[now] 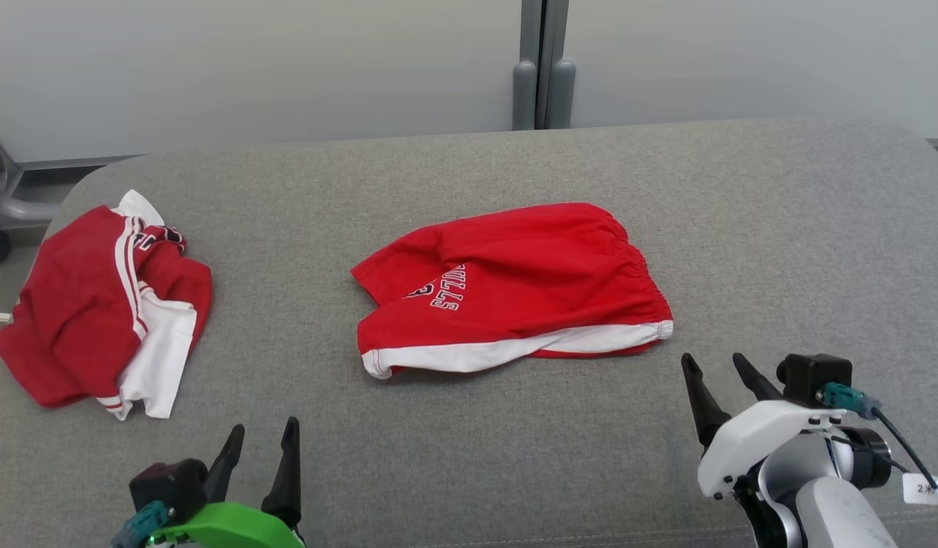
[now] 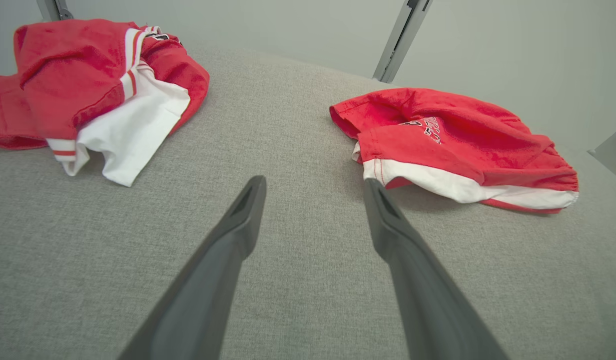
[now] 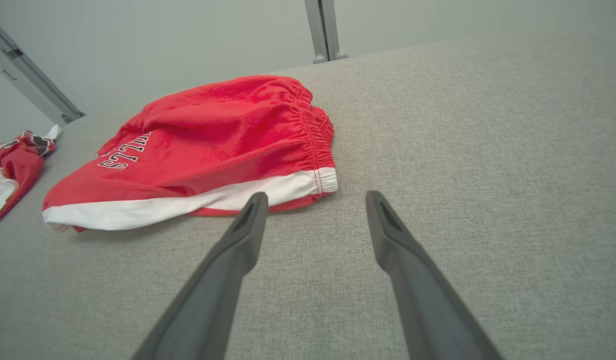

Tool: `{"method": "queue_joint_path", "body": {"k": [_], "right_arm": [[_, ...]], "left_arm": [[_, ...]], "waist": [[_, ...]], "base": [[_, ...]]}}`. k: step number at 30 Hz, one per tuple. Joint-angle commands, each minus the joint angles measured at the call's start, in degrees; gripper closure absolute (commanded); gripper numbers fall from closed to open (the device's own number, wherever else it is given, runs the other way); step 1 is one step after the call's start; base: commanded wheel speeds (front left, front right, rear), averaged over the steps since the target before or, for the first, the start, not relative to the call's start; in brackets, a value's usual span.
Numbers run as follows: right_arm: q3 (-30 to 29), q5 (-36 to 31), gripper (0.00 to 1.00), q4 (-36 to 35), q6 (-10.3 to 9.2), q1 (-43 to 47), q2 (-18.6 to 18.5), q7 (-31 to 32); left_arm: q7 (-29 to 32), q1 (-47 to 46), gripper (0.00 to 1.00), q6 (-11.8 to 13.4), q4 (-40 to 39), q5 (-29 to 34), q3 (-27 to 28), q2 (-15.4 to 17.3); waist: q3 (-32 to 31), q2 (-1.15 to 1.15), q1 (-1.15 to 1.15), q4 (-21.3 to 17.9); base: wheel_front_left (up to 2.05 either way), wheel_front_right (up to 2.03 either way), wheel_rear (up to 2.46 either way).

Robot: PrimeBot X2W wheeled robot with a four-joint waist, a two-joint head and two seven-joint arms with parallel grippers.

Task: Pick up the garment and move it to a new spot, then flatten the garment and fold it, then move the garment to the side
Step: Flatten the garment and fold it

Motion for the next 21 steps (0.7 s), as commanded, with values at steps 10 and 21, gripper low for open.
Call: {"method": "queue_joint_path", "body": {"k": [10,21], "right_arm": [[0.2,-6.2,0.00,-5.1,0.00,-4.7,-0.2,15.3],[-0.6,-8.4,0.00,-7.4,0.00,-11.8,-3.7,26.2]], "left_arm": [[11.9,-8.0,0.00,1.9,-0.2,-0.5,-3.0,-0.2],[20.2,-19.5,0.00,1.2,5.3,0.6,-7.0,-2.0]], "waist": [[3.5,0.00,0.00,0.2],[10.8,0.00,0.00,0.3]], "base": [[0.00,0.00,0.00],[0.00,0.00,0.00]]}}
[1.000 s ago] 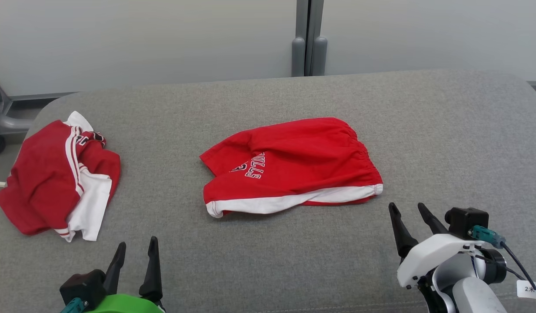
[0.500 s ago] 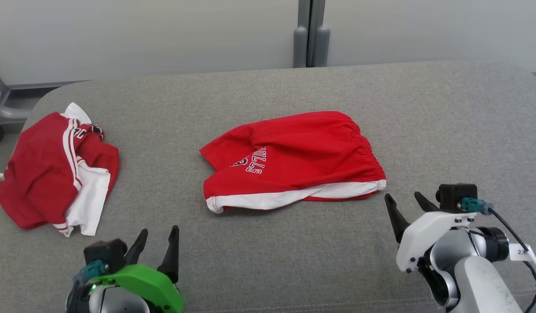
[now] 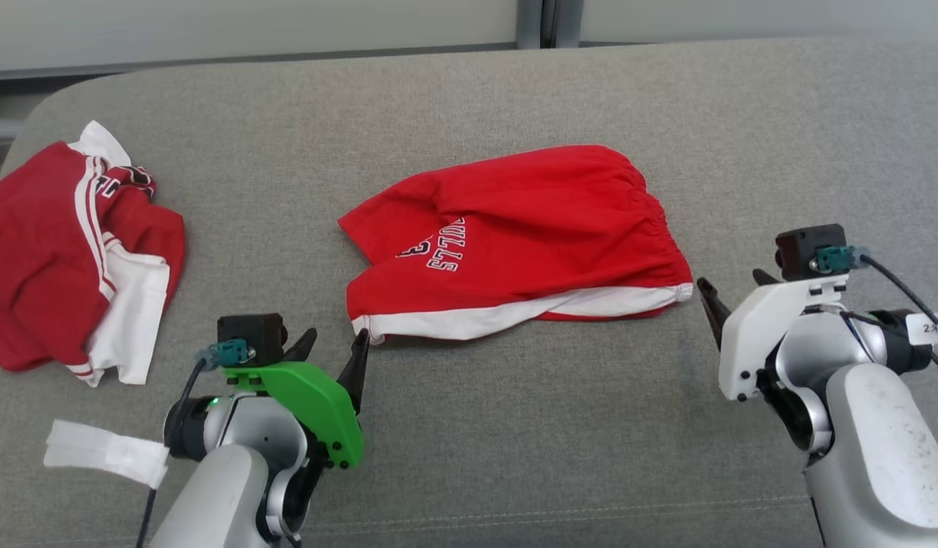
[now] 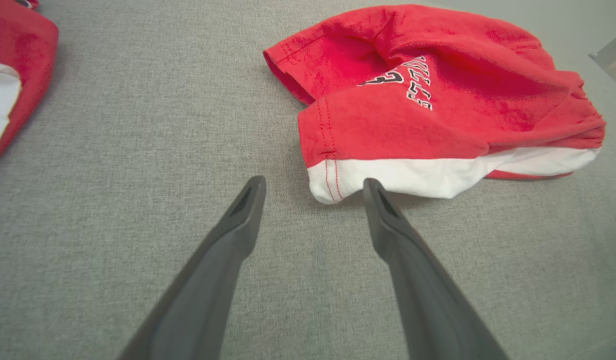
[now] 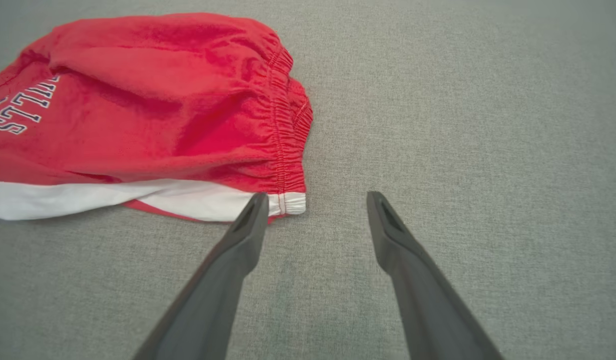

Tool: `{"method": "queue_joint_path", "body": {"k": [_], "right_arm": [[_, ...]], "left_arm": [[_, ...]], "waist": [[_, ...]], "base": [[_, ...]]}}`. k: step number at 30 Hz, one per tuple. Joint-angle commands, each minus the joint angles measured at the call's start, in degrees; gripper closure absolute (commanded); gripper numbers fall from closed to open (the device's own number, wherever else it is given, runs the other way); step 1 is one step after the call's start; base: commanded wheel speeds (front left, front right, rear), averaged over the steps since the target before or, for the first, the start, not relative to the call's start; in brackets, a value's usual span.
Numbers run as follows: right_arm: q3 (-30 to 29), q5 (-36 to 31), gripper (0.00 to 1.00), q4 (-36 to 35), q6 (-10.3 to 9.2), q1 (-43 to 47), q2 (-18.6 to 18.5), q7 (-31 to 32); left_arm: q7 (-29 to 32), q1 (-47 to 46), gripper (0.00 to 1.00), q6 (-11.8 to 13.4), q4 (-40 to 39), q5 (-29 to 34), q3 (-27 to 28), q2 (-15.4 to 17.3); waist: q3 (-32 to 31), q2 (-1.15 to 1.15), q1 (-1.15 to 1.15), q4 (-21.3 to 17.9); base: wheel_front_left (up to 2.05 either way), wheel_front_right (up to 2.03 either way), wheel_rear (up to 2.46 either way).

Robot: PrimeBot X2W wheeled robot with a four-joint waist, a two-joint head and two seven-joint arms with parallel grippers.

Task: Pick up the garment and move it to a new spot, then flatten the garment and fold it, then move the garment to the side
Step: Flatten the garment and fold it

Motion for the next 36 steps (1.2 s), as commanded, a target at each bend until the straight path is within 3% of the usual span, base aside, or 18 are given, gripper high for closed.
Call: {"method": "queue_joint_path", "body": {"k": [1,16,21,27,32,36], "right_arm": [[-0.1,0.3,0.00,0.0,0.00,-1.1,-0.4,0.4],[3.7,3.5,0.00,4.7,0.00,-6.5,-3.6,2.3],[4.8,4.7,0.00,5.5,0.00,-7.3,-4.0,1.5],[5.2,5.3,0.00,6.1,0.00,-6.4,-4.5,1.1],[5.4,5.7,0.00,6.2,0.00,-5.6,-4.9,1.3],[5.5,5.9,0.00,6.8,0.00,-5.0,-5.5,1.5]], "left_arm": [[0.3,-1.7,0.00,0.2,0.6,0.8,0.0,0.2],[1.7,-7.4,0.00,1.0,6.7,0.4,-0.9,-1.5],[0.2,-8.1,0.00,-1.6,6.4,-2.1,-0.3,-2.7],[2.3,-6.5,0.00,-3.0,5.3,-3.9,-0.1,-1.8],[3.2,-4.6,0.00,-1.0,2.6,-3.6,0.7,0.0],[4.2,-3.0,0.00,-1.3,0.0,-5.5,1.0,0.0]], "waist": [[2.8,0.00,0.00,-0.1],[8.4,0.00,0.00,0.2],[8.5,0.00,0.00,0.5],[7.3,0.00,0.00,0.6],[5.8,0.00,0.00,0.5],[4.9,0.00,0.00,0.6]], "base": [[0.00,0.00,0.00],[0.00,0.00,0.00],[0.00,0.00,0.00],[0.00,0.00,0.00],[0.00,0.00,0.00],[0.00,0.00,0.00]]}}
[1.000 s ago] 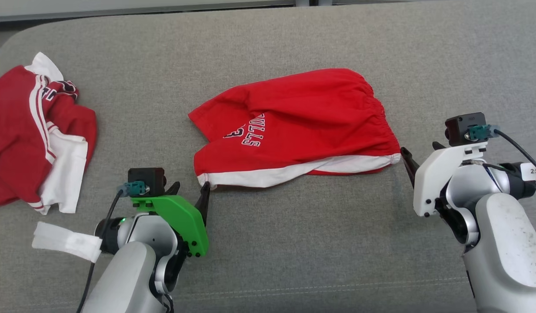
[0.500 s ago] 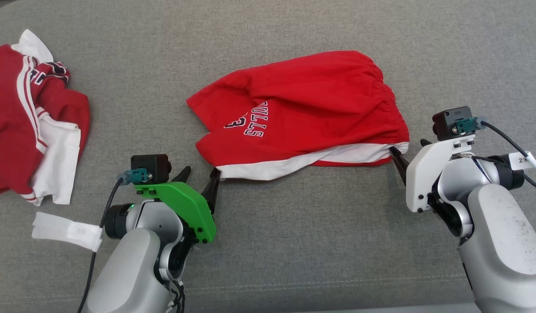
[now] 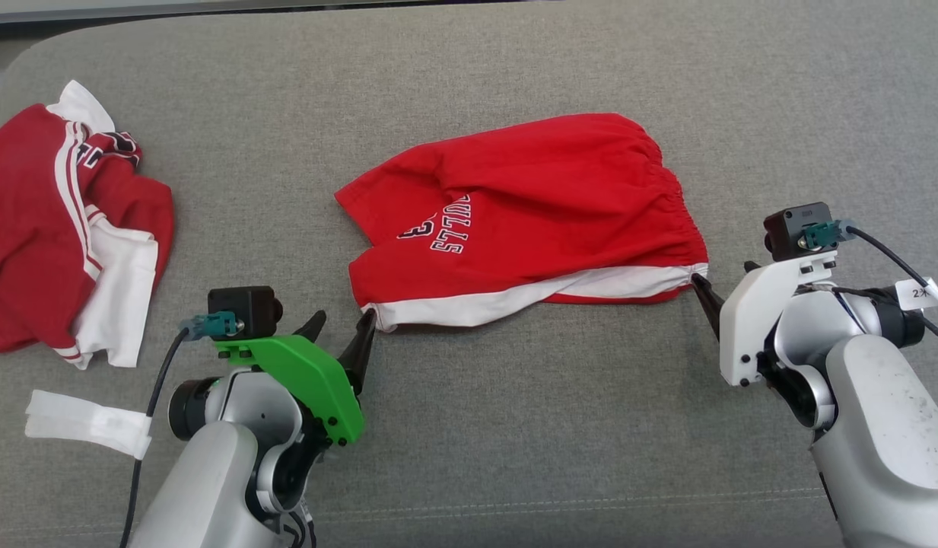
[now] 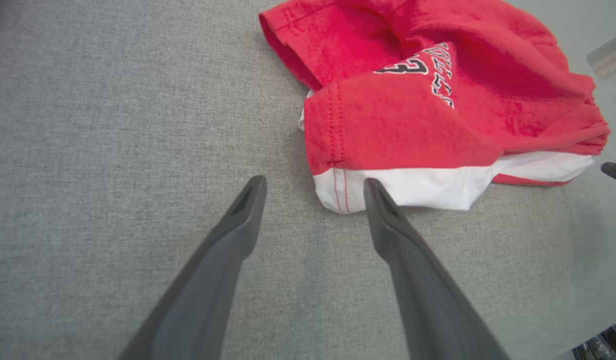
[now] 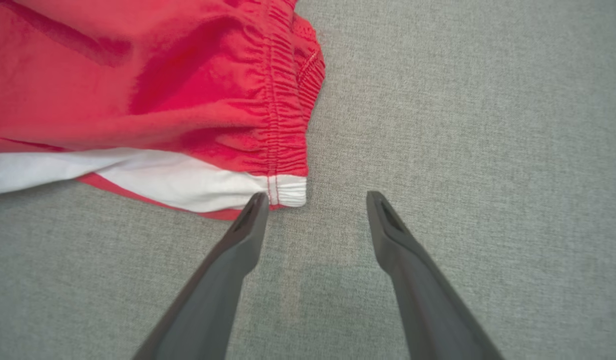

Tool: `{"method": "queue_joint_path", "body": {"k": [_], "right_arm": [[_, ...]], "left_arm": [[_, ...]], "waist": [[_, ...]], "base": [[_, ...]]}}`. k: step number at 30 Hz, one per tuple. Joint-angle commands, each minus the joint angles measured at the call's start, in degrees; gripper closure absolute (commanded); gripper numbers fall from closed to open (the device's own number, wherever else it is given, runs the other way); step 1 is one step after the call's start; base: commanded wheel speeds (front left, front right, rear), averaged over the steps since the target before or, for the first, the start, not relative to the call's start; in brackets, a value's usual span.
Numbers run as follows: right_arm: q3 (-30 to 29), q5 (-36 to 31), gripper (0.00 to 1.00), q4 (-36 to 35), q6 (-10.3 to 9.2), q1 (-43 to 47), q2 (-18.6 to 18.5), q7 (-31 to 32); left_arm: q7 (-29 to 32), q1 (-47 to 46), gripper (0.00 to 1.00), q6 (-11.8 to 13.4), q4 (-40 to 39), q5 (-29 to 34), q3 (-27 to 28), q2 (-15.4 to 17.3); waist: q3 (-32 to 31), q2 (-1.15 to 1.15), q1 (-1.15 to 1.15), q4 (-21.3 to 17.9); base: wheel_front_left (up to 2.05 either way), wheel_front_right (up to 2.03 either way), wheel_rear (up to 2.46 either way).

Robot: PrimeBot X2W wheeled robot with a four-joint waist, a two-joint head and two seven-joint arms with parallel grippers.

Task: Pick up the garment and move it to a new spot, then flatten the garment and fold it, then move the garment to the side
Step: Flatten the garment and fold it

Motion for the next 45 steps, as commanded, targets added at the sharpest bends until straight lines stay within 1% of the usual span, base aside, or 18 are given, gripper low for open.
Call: {"method": "queue_joint_path", "body": {"k": [1,8,11,15,18,24,30,34,35,36,37,38,39,40,41,42,44,45], "right_arm": [[0.1,0.3,0.00,0.3,0.00,0.8,-0.2,0.1],[0.8,0.3,0.00,1.5,0.00,-0.4,-0.4,-0.8],[1.4,-0.1,0.00,2.0,0.00,-1.5,-0.3,-1.3],[2.5,-0.2,0.00,2.8,0.00,-2.8,0.1,-2.2],[2.8,0.0,0.00,3.1,0.00,-3.1,0.0,-2.5],[3.0,0.1,0.00,3.4,0.00,-3.5,-0.2,-3.1],[4.4,0.6,0.00,4.1,0.00,-4.0,0.4,-3.2],[4.9,0.8,0.00,4.6,0.00,-4.5,0.3,-3.3],[5.0,0.8,0.00,4.8,0.00,-4.6,0.2,-3.4],[5.2,0.9,0.00,5.0,0.00,-4.7,0.1,-3.5],[5.4,1.0,0.04,5.2,0.00,-4.6,0.0,-3.4],[5.5,1.1,0.23,5.4,0.00,-4.6,-0.1,-3.3],[5.6,1.2,0.24,5.5,0.00,-4.7,-0.2,-3.3],[5.7,1.3,0.07,5.5,0.00,-4.7,-0.3,-3.3],[5.7,1.4,0.01,5.5,0.00,-4.6,-0.4,-3.3],[5.6,1.5,0.01,5.6,0.00,-4.6,-0.6,-3.1],[5.5,1.7,0.11,5.8,0.00,-4.4,-0.7,-2.8],[5.5,1.8,0.06,5.8,0.00,-4.3,-0.7,-2.7]], "left_arm": [[0.5,0.9,0.00,-0.4,-0.8,-0.9,0.0,0.0],[1.7,-0.2,0.00,-1.2,0.5,-0.4,-2.3,-1.4],[0.9,-1.8,0.00,0.1,3.0,0.7,-2.6,-1.7],[-1.5,-4.0,0.00,2.8,6.3,1.7,-1.3,-2.4],[-1.2,-4.2,0.00,3.2,7.5,1.5,-1.0,-1.8],[-1.8,-4.8,0.00,3.0,8.9,0.9,-0.6,-1.5],[-3.3,-6.0,0.00,1.2,10.0,1.6,-1.8,-1.9],[-3.6,-6.6,0.00,0.8,10.8,2.0,-2.4,-2.2],[-3.5,-6.7,0.10,0.7,11.1,1.9,-2.5,-2.3],[-3.5,-6.9,0.18,0.7,11.4,1.8,-2.7,-2.4],[-3.6,-6.9,0.20,0.6,11.7,1.7,-2.8,-2.5],[-3.6,-6.9,0.23,0.7,12.0,1.7,-2.9,-2.5],[-3.6,-6.9,0.23,0.6,12.1,1.5,-2.9,-2.5],[-3.6,-6.9,0.20,0.6,12.3,1.5,-2.9,-2.5],[-3.6,-6.9,0.15,0.6,12.4,1.4,-3.0,-2.4],[-3.7,-6.9,0.15,0.6,12.5,1.4,-3.0,-2.4],[-3.7,-6.8,0.21,0.6,12.7,1.3,-3.0,-2.3],[-3.8,-6.8,0.23,0.5,12.7,1.2,-3.0,-2.3]], "waist": [[-0.5,0.00,0.00,0.1],[-0.6,0.00,0.00,-0.2],[-0.1,0.00,0.00,-0.7],[0.7,0.00,0.00,-1.3],[1.0,0.00,0.00,-1.4],[1.6,0.00,0.00,-1.3],[2.1,0.00,0.00,-1.2],[2.2,0.00,0.00,-1.1],[2.2,0.00,0.00,-1.1],[2.2,0.00,0.00,-1.1],[2.2,0.00,0.00,-1.0],[2.2,0.00,0.00,-1.0],[2.1,0.00,0.00,-1.0],[2.1,0.00,0.00,-1.0],[2.1,0.00,0.00,-1.0],[2.1,0.00,0.00,-1.0],[2.0,0.00,0.00,-0.9],[2.0,0.00,0.00,-0.9]], "base": [[0.00,0.00,0.00],[0.00,0.00,0.00],[0.00,0.00,0.00],[0.00,0.00,0.00],[0.00,0.00,0.00],[0.00,0.00,0.00],[0.00,0.00,0.00],[0.00,0.00,0.00],[0.00,0.00,0.00],[0.00,0.00,0.00],[0.00,0.00,0.00],[0.00,0.00,0.00],[0.00,0.00,0.00],[0.00,0.00,0.00],[0.00,0.00,0.00],[0.00,0.00,0.00],[0.00,0.00,0.00],[0.00,0.00,0.00]]}}
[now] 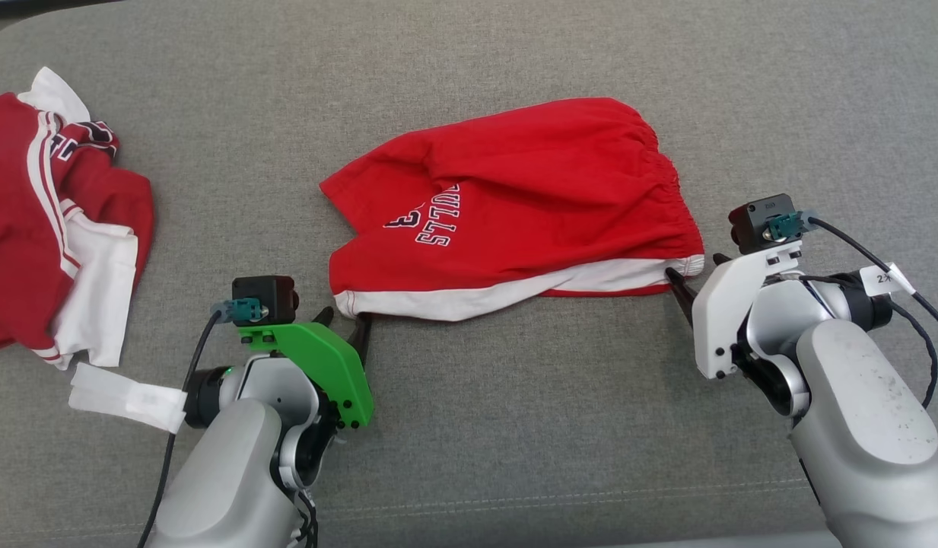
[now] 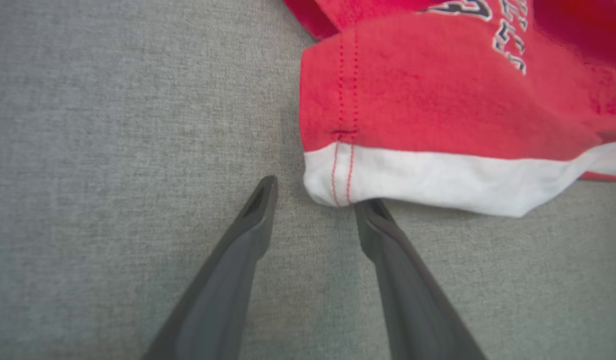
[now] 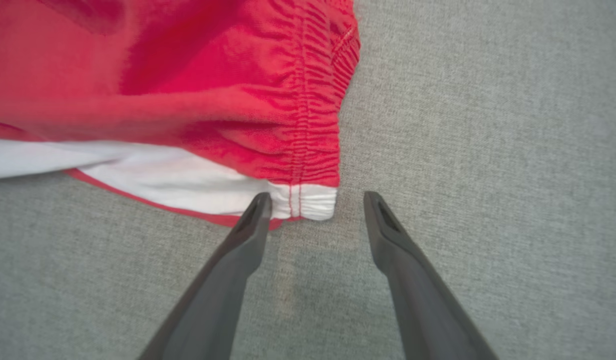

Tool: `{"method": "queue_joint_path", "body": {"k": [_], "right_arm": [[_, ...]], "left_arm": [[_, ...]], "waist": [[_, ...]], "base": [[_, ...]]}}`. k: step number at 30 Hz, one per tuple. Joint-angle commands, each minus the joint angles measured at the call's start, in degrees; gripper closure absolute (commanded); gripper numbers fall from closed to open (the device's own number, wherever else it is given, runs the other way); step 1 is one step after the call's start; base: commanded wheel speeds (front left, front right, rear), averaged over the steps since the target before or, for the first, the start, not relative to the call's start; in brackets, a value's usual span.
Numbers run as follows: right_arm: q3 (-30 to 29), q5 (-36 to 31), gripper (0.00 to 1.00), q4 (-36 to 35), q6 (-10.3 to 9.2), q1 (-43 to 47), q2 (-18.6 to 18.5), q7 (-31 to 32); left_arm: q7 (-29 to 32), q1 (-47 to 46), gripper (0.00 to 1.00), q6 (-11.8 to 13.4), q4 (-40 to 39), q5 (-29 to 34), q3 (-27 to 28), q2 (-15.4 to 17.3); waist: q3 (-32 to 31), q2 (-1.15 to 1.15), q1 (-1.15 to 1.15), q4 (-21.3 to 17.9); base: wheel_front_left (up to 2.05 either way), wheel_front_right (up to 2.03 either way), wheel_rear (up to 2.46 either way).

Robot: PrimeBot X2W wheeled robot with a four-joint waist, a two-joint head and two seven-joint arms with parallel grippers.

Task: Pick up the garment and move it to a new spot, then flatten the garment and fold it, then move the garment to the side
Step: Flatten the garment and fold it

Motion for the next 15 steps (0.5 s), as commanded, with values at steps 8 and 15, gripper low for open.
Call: {"method": "queue_joint_path", "body": {"k": [8,15], "right_arm": [[0.2,0.8,1.00,0.6,0.00,-0.8,-0.5,-0.3],[0.0,1.7,1.00,0.2,0.00,-0.1,-0.9,-1.1]], "left_arm": [[-0.9,-1.4,0.93,-0.5,0.3,-0.4,-0.2,0.1],[-1.8,-1.1,1.00,-0.8,-0.3,0.0,-0.5,1.1]], "waist": [[0.3,0.00,0.00,0.1],[-0.4,0.00,0.00,0.4]], "base": [[0.00,0.00,0.00],[0.00,0.00,0.00]]}}
